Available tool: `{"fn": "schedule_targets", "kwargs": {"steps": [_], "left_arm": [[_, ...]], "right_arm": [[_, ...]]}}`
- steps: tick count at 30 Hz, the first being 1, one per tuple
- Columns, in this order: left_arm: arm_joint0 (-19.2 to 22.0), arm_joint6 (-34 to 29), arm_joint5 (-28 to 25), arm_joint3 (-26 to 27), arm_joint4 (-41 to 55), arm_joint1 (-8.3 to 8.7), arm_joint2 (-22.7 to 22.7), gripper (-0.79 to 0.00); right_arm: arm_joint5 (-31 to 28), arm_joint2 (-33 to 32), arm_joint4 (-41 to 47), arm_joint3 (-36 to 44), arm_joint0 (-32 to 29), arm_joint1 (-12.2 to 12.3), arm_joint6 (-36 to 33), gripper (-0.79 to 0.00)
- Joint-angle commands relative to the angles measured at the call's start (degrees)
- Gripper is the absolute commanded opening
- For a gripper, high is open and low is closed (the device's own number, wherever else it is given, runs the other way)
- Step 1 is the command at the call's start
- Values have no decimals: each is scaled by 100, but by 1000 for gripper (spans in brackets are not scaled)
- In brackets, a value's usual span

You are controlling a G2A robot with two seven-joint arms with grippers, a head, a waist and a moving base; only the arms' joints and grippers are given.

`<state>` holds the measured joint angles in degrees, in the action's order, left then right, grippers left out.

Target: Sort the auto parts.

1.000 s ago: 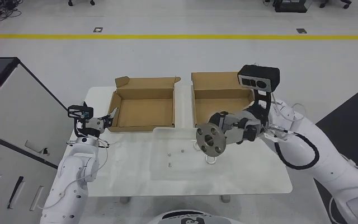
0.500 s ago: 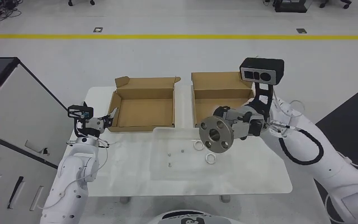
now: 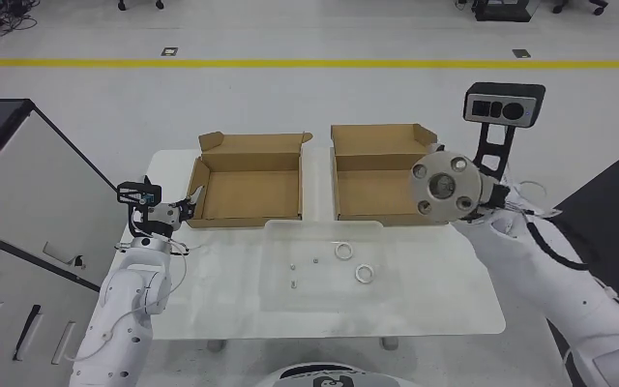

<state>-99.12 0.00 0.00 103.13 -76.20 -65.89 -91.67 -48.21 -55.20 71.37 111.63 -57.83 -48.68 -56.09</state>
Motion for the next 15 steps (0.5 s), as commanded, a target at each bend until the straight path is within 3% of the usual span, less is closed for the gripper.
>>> {"fn": "schedule_targets", "kwargs": {"steps": [1,15], "left_arm": [[0,0,0,0,0,0,0,0],[0,0,0,0,0,0,0,0]], "right_arm": [[137,-63,272,103,-24,-37,-136,-785],[965,57,1800,-21,189,-625,-964,-785]]}}
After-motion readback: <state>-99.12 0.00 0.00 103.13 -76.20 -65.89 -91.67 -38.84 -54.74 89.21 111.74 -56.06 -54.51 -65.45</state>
